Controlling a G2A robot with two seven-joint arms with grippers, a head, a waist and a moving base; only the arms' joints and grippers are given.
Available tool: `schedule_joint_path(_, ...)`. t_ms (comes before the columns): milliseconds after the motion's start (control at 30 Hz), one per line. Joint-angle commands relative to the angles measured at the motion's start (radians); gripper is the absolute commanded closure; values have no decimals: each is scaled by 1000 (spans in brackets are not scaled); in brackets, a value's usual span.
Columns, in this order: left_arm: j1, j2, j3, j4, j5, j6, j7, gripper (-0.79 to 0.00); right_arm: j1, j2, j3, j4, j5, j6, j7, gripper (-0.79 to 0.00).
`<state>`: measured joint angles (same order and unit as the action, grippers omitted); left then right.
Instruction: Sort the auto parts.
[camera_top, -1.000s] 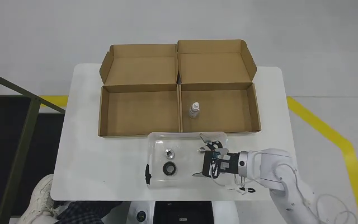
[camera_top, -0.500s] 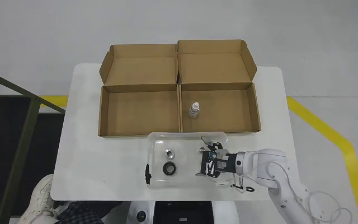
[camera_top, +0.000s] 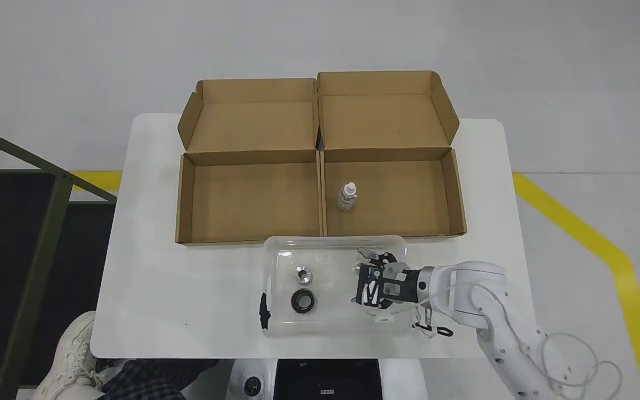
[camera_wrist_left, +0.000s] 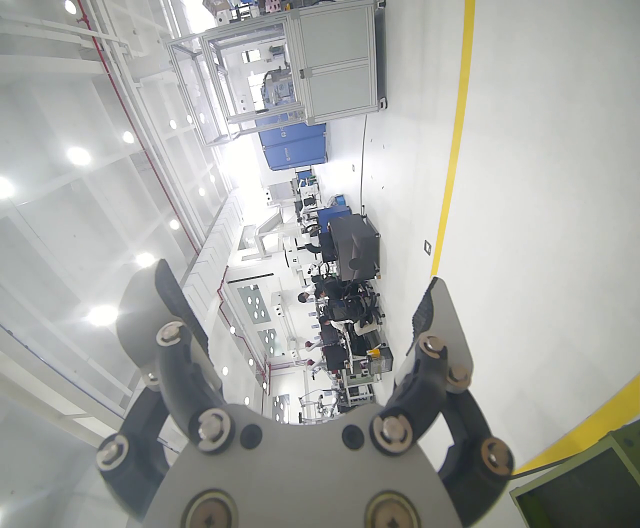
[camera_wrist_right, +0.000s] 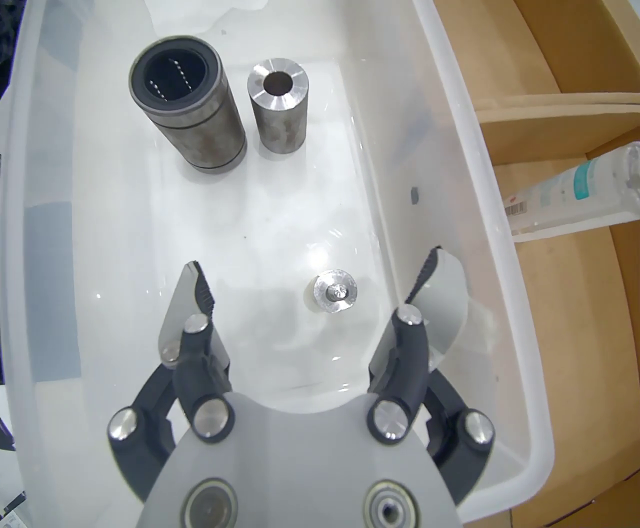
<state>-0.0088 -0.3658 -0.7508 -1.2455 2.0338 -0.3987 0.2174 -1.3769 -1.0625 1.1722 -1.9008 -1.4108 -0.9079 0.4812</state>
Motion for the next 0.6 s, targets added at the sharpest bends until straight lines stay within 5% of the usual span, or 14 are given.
schedule_joint_path(0, 0, 0, 0, 0, 0, 0, 0, -785, 7, 0, -7, 10, 0, 2, 4, -391)
schedule_joint_path(300, 0, 0, 0, 0, 0, 0, 0, -785, 39, 0, -41, 34, -11, 7, 26, -382)
schedule_joint_path(567, 0, 0, 0, 0, 0, 0, 0, -785, 55, 3, -53, 27, -21, 11, 41, -234)
